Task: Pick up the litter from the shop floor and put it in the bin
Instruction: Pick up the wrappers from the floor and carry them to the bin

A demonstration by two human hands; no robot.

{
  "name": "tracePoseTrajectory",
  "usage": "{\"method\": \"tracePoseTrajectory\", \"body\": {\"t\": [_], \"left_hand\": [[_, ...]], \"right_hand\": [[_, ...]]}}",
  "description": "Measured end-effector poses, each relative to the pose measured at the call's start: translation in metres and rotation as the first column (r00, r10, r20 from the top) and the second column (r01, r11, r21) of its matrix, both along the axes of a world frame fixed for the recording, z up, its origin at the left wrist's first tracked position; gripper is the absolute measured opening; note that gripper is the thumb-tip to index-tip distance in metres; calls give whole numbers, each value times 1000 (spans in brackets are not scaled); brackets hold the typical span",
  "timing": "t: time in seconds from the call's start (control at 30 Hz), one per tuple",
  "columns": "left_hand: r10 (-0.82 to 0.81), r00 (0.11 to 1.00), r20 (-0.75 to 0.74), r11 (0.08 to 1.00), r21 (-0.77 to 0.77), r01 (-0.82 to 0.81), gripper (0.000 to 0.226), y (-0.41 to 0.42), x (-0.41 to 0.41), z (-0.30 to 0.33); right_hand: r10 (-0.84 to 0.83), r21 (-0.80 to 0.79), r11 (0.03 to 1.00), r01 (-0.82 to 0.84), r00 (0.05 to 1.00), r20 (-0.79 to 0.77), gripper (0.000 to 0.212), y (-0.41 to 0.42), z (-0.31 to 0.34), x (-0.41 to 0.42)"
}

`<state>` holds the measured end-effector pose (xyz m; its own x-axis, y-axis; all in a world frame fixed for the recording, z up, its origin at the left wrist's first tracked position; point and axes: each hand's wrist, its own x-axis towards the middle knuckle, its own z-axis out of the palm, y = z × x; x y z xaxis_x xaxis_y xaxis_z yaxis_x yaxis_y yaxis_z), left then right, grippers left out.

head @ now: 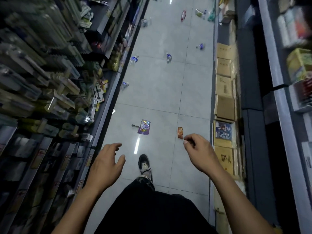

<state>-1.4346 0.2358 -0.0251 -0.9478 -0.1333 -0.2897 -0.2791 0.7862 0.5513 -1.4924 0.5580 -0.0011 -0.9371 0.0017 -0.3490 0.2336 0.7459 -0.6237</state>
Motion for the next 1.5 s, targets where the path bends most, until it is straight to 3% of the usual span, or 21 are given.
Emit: {"method": "tracePoseTrajectory", "body": {"t": [0.17,0.6,0.87,1.1,1.27,1.5], "left_hand": [[-40,999,-19,999,2,40,42,-10,-89,4],[-401,913,81,905,-122,408,41,52,-274,-16],[-385,903,190,901,-134,412,40,120,-344,-76],[-386,863,327,904,-52,424,38,156,-376,-219],[-449,824,347,879,3,477,40,175,-387,-375],[-527,796,299,839,29,544,41,184,-404,-602]], "right_hand": [[-41,-4,999,41,999,12,16,-16,1,-59],[-217,-35,974,223,968,130,7,29,-39,-145],[-139,-44,987,155,955,262,18,77,-122,-212],[-114,32,993,109,937,329,22,98,-269,-253],[-67,87,995,37,924,377,23,107,-419,-269],[-164,218,972,85,912,377,29,118,-649,-281]]}}
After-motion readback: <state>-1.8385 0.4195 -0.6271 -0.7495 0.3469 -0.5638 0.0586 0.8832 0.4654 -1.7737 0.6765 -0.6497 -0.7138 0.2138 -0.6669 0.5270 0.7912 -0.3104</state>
